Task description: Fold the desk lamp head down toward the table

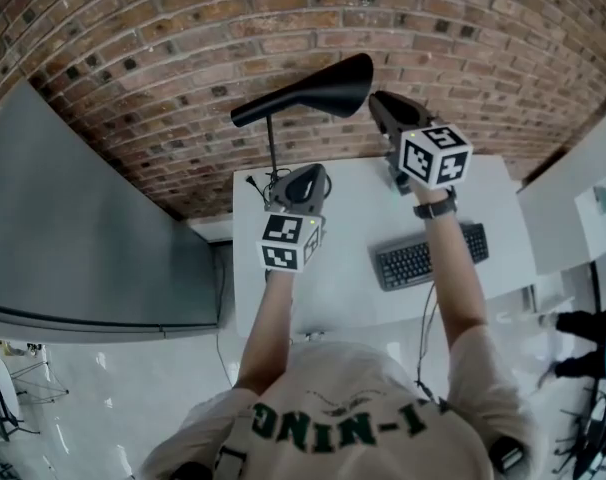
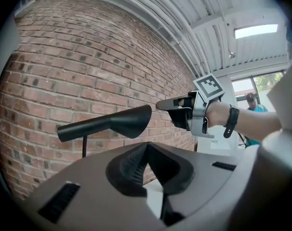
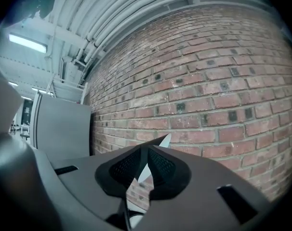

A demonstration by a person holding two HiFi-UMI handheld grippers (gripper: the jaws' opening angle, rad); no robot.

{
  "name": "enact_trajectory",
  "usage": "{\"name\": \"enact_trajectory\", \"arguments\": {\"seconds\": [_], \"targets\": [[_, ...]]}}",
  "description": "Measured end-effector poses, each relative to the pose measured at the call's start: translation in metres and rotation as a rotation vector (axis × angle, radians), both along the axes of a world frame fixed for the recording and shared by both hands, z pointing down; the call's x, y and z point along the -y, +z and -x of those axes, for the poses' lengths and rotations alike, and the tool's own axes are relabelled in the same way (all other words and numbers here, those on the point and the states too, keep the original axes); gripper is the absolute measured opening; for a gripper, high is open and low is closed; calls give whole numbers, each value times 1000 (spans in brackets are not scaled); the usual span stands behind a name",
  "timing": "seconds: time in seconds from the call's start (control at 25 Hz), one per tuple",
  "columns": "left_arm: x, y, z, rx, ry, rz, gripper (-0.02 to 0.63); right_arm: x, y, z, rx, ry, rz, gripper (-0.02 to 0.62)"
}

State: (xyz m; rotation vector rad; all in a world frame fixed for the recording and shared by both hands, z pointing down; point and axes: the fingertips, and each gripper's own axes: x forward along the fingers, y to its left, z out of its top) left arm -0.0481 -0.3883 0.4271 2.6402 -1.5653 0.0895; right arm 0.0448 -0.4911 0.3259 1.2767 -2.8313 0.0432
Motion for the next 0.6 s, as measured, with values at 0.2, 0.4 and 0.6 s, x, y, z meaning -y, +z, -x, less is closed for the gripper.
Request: {"name": "enact_trajectory", "arguments": {"seconds": [0.2, 0.4, 0.6], "targets": [[8, 4, -6, 12, 25, 19, 0, 15, -5, 4, -67, 2, -25, 75], [17, -2, -8, 11, 40, 2, 0, 38, -11, 5, -54, 7, 8, 143], [25, -2, -7, 18, 35, -9, 0, 55, -14, 4, -6, 15, 76, 147]]}}
